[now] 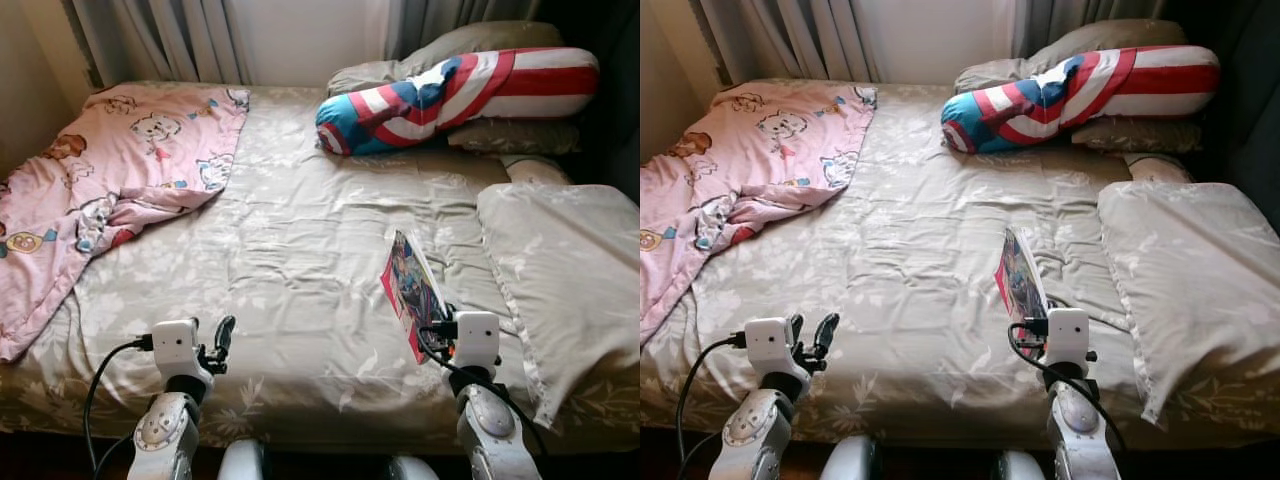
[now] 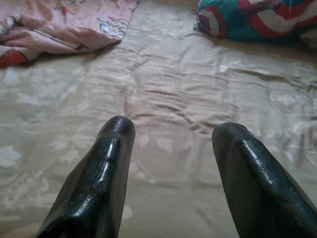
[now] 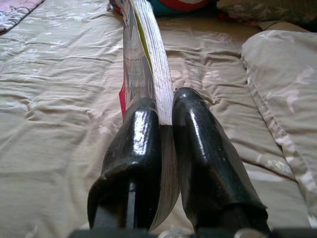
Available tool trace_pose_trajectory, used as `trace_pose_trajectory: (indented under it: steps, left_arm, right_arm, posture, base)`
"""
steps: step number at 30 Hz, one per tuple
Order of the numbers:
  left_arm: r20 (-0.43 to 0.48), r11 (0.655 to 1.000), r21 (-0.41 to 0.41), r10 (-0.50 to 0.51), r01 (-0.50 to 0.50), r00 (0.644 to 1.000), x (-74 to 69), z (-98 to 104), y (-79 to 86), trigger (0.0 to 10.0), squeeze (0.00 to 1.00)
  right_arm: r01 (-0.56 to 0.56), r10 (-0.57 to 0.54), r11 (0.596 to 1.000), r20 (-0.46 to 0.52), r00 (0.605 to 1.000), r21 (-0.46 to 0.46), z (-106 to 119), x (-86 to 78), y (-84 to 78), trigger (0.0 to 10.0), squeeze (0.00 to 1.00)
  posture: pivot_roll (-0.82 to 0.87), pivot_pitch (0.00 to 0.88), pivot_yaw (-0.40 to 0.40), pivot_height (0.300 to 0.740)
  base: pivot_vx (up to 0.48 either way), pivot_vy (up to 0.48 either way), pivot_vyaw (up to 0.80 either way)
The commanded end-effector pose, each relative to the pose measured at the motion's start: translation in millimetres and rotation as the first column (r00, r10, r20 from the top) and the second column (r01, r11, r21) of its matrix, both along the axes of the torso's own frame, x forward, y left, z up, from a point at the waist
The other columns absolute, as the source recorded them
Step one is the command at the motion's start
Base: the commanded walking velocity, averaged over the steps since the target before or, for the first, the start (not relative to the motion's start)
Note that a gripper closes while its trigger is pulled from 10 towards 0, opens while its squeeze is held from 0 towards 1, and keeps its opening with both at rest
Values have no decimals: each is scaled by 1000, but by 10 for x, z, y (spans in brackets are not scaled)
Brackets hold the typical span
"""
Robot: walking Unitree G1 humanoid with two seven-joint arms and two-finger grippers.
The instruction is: Clean up the room
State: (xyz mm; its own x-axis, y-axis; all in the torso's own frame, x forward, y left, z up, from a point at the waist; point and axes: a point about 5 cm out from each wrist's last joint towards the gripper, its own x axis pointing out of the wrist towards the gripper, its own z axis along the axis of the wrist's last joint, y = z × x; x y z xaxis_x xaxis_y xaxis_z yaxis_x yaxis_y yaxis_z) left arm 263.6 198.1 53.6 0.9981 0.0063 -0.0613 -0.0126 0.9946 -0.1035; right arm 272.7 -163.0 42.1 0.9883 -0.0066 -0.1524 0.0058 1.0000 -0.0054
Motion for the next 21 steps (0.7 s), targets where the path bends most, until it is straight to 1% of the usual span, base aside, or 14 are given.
trace_pose_trajectory:
  steps: [1,8,14,18,21]
  left_arm:
    - [-2,1000,7,-5,5,1000,-10,17,21,10000,0]
    - [-4,1000,10,-6,6,1000,-28,15,39,10000,0]
    - [-3,1000,20,-21,21,1000,-32,27,23,10000,0]
    - [-2,1000,24,-18,18,1000,-62,32,45,10000,0]
    - [-9,999,34,-20,20,1000,-100,39,66,10000,0]
  right_arm:
    - [2,-1,1000,23,1000,-6,32,28,4,10000,0]
    - [9,-9,1000,29,1000,-7,53,43,-21,10000,0]
    - [12,-11,1000,15,1000,-19,22,57,-35,10000,0]
    - [21,-21,1000,17,1000,-22,33,111,-61,10000,0]
    - [42,-42,999,0,999,0,10,172,-93,10000,0]
  posture:
    - [-11,65,-2,636]
    - [-13,69,2,636]
    - [-9,74,8,636]
    - [-3,80,16,636]
    - [9,92,26,636]
  base:
    - [326,0,0]
    - [335,0,0]
    - [313,0,0]
    - [0,0,0]
    - [0,0,0]
